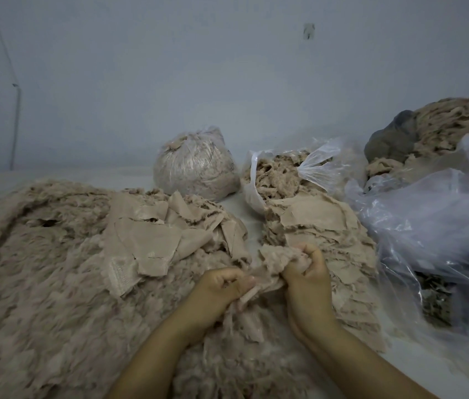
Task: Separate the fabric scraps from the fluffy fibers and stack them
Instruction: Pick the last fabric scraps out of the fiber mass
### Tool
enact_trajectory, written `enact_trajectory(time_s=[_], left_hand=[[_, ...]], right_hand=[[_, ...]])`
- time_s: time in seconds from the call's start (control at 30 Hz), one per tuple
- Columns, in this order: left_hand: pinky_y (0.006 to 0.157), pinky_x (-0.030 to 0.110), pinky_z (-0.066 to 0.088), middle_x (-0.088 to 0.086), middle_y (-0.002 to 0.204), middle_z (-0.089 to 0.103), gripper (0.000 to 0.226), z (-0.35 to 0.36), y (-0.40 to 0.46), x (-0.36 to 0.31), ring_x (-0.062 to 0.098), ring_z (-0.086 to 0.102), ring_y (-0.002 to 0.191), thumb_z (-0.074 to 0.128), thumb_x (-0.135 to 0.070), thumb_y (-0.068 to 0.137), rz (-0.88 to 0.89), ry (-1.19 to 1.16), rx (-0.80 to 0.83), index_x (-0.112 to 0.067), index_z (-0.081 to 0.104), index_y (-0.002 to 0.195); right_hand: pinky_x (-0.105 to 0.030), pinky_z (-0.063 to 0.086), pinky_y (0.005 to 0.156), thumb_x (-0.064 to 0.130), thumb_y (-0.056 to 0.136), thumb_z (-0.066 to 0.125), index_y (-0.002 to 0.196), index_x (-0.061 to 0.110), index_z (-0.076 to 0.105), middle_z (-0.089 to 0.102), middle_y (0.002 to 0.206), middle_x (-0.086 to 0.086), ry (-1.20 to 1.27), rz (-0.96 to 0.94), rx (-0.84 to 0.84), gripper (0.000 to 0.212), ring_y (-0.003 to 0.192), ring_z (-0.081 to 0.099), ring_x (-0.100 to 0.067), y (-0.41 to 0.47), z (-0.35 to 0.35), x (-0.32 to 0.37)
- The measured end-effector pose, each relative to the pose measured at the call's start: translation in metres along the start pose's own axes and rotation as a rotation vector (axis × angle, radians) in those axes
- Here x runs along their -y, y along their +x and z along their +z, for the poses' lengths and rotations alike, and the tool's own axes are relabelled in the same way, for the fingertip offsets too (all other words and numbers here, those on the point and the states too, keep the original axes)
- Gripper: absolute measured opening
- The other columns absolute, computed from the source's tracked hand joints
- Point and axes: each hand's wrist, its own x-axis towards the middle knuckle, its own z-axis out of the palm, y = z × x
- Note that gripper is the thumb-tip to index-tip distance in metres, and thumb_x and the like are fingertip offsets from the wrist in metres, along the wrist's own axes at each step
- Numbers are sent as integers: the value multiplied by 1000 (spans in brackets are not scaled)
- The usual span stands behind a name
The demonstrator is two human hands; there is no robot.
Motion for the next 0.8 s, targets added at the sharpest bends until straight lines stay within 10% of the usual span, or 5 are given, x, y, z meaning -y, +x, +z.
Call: enact_trajectory(time_s=[0.43, 0.63, 0.8], left_hand=[[43, 17, 16, -10, 40, 31, 26, -12, 1, 1, 2, 19, 38, 60, -40, 76, -57, -115, -21, -19, 74, 68], [44, 17, 20, -8, 40, 30, 30, -18, 1, 0, 4, 20, 39, 54, -36, 82, -52, -98, -124, -11, 58, 66], [43, 18, 30, -5, 40, 42, 32, -26, 3, -4, 6, 33, 39, 52, -23, 95, -64, 0, -249, -10, 61, 66]], right_hand=[[-7, 42, 52, 16, 83, 72, 70, 19, 69, 64, 60, 20, -286, -208, 10, 14, 55, 54, 8, 45, -4, 28], [-24, 50, 57, 23, 82, 74, 66, 20, 67, 66, 69, 4, -317, -122, -40, 18, 67, 59, -15, 101, -6, 59], [-37, 40, 85, 31, 89, 63, 119, 15, 56, 57, 118, -11, -1209, -283, -94, 34, 107, 49, -27, 135, -24, 77]])
